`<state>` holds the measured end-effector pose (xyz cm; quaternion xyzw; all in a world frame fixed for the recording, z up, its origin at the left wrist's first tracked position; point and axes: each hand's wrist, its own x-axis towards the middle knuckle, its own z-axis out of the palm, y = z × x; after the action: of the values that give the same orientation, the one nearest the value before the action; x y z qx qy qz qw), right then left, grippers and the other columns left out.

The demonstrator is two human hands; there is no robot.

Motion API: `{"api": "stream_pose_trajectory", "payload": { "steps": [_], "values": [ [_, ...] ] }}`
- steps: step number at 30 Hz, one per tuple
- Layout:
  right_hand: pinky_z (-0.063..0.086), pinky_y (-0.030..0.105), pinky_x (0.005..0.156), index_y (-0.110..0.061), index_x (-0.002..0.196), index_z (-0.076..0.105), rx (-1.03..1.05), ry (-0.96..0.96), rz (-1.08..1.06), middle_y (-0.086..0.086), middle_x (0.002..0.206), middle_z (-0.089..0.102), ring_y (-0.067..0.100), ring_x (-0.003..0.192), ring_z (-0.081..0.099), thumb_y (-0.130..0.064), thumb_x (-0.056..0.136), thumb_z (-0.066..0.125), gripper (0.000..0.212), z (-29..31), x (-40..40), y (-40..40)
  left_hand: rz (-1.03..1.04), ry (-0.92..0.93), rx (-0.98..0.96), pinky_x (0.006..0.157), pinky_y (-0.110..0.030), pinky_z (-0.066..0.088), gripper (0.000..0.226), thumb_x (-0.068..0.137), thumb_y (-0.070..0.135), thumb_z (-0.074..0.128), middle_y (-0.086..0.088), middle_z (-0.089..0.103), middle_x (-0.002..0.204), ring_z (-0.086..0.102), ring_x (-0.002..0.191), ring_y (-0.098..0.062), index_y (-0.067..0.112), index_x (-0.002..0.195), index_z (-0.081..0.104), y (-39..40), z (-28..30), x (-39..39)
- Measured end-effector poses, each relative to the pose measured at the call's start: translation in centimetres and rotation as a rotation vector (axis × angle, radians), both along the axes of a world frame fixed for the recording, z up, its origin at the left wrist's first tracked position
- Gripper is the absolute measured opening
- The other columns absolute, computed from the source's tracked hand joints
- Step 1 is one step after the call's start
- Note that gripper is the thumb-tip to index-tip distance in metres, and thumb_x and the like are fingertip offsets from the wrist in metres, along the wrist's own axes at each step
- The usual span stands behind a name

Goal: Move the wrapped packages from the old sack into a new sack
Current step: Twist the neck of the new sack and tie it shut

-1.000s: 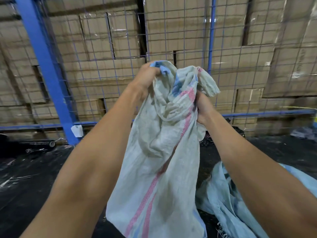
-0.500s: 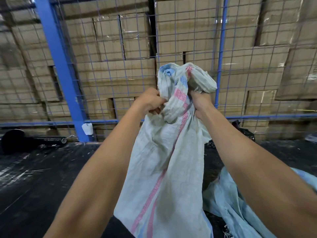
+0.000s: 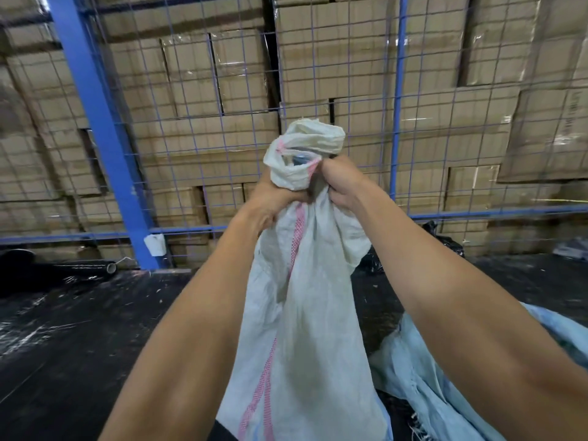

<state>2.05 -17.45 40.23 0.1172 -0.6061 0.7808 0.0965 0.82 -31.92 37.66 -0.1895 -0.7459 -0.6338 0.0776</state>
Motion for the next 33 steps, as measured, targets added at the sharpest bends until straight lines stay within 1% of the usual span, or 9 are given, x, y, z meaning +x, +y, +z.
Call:
{"api": "stream_pose_trajectory", "payload": {
  "steps": [3,6,8,11,15,21,25,29,33],
  "values": [
    [0.059,0.035,0.084,-0.007,0.116,0.068,0.091,0.06,-0.006,0.014,0.109,0.073,0.023,0.097,0.071,-0.004,0.087,0.066,0.029,-0.6,0.2,0.7,0.076,0.003,0.239,0.065,-0.023,0.058,0.057,0.067,-0.02,0.073,-0.003,0.073,0.1,0.071,0.086,-0.014,0.002,0.119,0.067,-0.1,-0.5,-1.3],
    [0.054,0.03,0.092,-0.03,0.135,0.054,0.301,0.13,-0.277,-0.004,0.139,0.054,0.005,0.112,0.058,-0.004,0.079,0.059,0.062,-3.6,-0.3,2.8,0.189,-0.047,0.298,0.078,-0.035,0.061,0.055,0.067,-0.018,0.076,-0.005,0.072,0.103,0.07,0.094,-0.022,0.005,0.116,0.067,-1.1,-0.7,-2.5],
    [0.049,0.04,0.1,-0.044,0.142,0.039,0.515,-0.037,-0.156,-0.007,0.148,0.042,0.014,0.124,0.05,-0.012,0.072,0.063,0.08,-6.5,-0.6,4.0,0.216,-0.074,0.309,0.086,-0.042,0.06,0.053,0.066,-0.016,0.077,-0.005,0.073,0.104,0.07,0.098,-0.025,0.009,0.112,0.068,-1.7,-0.7,-2.3],
    [0.054,0.028,0.068,-0.027,0.123,0.056,0.854,-0.288,0.001,0.003,0.112,0.066,0.014,0.081,0.062,-0.028,0.088,0.068,0.037,-9.0,0.2,4.3,0.25,-0.088,0.325,0.087,-0.045,0.059,0.051,0.066,-0.015,0.077,-0.008,0.073,0.106,0.07,0.098,-0.027,0.009,0.111,0.069,-2.8,-0.6,-2.6],
    [0.056,0.04,0.071,-0.02,0.104,0.072,0.509,-0.013,-0.49,0.007,0.098,0.072,0.027,0.085,0.067,-0.018,0.088,0.059,0.021,-2.3,-2.6,3.0,0.155,-0.149,0.272,0.083,-0.045,0.061,0.058,0.057,-0.003,0.086,-0.011,0.075,0.104,0.073,0.096,-0.029,0.008,0.112,0.071,-3.3,-0.4,-2.1],
    [0.05,0.023,0.049,-0.013,0.073,0.067,0.136,0.173,-0.176,0.006,0.066,0.067,0.019,0.059,0.061,0.009,0.087,0.047,0.032,9.3,0.0,-1.8,-0.187,-0.046,0.189,0.079,-0.031,0.059,0.042,0.065,0.007,0.088,-0.002,0.078,0.096,0.074,0.09,-0.017,0.013,0.104,0.072,-1.9,3.4,0.2],
    [0.055,0.025,0.064,-0.009,0.097,0.066,0.025,0.1,0.135,0.005,0.081,0.072,0.014,0.071,0.068,-0.007,0.096,0.054,0.013,6.7,1.1,-2.7,0.078,0.114,0.294,0.083,-0.036,0.06,0.053,0.059,-0.002,0.087,-0.003,0.076,0.098,0.073,0.092,-0.018,0.011,0.108,0.071,-1.5,3.9,-0.6],
    [0.031,0.037,0.109,-0.027,0.15,0.031,0.007,0.131,0.091,0.0,0.148,0.047,0.016,0.135,0.044,-0.036,0.091,0.066,0.07,-1.3,0.1,-0.1,0.156,0.095,0.447,0.07,-0.029,0.06,0.055,0.066,-0.009,0.083,-0.006,0.074,0.1,0.072,0.089,-0.017,0.003,0.118,0.067,-2.1,4.5,-0.8],
    [0.055,0.031,0.093,-0.019,0.112,0.066,0.274,0.027,0.182,-0.002,0.111,0.073,0.012,0.099,0.069,-0.017,0.077,0.083,0.039,-7.3,0.9,-3.7,-0.053,0.147,0.187,0.06,-0.026,0.055,0.036,0.068,-0.01,0.08,0.004,0.073,0.07,0.069,0.063,-0.006,0.002,0.1,0.069,1.9,5.8,2.0]
  ]
}}
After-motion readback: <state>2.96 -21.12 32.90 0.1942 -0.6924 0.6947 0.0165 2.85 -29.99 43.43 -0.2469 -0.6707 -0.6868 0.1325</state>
